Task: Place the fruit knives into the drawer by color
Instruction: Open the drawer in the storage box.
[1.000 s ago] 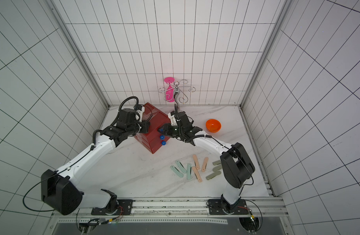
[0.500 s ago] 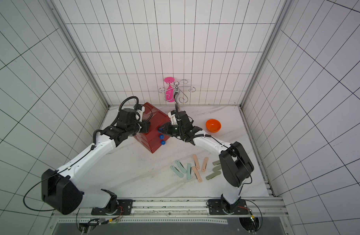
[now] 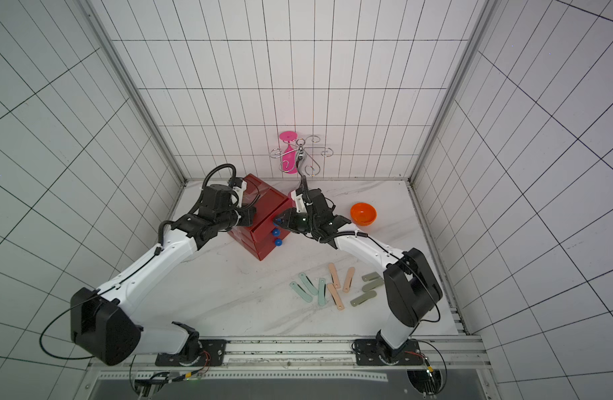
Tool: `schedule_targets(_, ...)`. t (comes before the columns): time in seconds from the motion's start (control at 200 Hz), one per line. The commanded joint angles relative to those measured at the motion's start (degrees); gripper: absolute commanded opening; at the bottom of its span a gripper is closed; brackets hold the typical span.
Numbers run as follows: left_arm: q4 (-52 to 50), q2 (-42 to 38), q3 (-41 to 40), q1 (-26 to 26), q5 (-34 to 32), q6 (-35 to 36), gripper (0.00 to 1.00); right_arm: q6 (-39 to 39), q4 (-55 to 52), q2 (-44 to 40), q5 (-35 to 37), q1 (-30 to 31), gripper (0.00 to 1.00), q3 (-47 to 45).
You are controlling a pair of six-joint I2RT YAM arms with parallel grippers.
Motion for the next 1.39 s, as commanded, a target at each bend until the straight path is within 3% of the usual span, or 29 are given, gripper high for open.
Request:
schedule_targets(0.0, -5.6, 1.4, -0.9, 0.0, -0.2, 0.4, 0.00, -1.6, 0.6, -5.3, 1.3, -1.3, 0.05, -4.0)
schedule_targets(0.435, -5.7, 1.7, -1.0, 0.0, -0.2, 0.3, 0.00, -2.3, -2.8, -13.4, 2.4, -3.5, 0.05, -14.3)
schedule_targets(0.725, -5.7, 2.1, -1.0, 0.0, -0.1, 0.3, 0.00, -2.3, -2.9, -13.8, 1.5, -4.4, 0.07, -16.7)
schedule_targets(1.389, -6.0, 2.3, -0.9, 0.0, 0.3, 0.2, 0.00, -5.9, -8.0, -17.1, 1.2, -4.5, 0.33, -15.4)
